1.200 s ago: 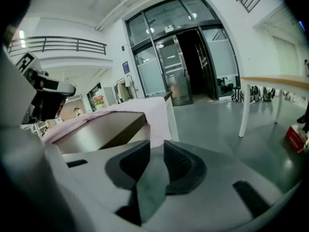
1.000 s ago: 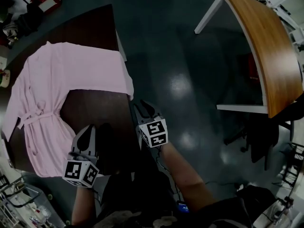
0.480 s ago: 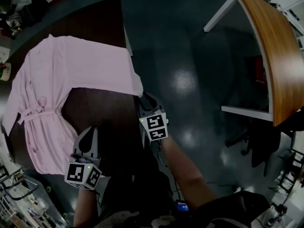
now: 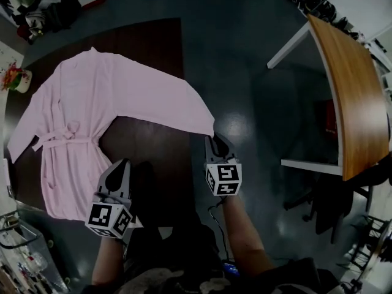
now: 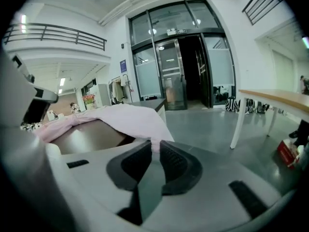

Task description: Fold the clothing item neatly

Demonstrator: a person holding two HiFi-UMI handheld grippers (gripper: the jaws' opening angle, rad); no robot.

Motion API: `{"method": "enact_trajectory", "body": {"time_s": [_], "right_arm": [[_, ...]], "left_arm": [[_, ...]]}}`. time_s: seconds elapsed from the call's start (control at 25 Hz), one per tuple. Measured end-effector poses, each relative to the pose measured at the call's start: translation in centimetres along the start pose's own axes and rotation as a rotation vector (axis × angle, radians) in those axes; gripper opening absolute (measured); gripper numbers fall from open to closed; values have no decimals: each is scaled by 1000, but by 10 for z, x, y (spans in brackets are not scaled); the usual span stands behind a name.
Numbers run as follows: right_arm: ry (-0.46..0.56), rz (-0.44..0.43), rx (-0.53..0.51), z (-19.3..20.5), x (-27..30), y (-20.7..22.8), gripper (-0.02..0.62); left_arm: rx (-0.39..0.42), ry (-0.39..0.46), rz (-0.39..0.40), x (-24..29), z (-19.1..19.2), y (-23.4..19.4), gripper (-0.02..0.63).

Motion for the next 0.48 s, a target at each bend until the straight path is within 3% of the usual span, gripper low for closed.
{"method": "enact_trajectory", "body": {"time_s": [0.32, 0.48], "right_arm": [[78, 26, -45, -76, -27, -47, 41], [87, 90, -52, -102, -42, -88, 41]], "left_arm": [[-82, 95, -53, -50, -5, -75, 11], [-66, 123, -32, -77, -8, -123, 10]]}}
Point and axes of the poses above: the fingertips, and each gripper's own axes: x forward along the fingers, y to its right, z out of its underside, the point moved 10 cm from there along -x, backward along the fingers, and after that the axes turned 1 degree about -y, right-handed, at the moved point
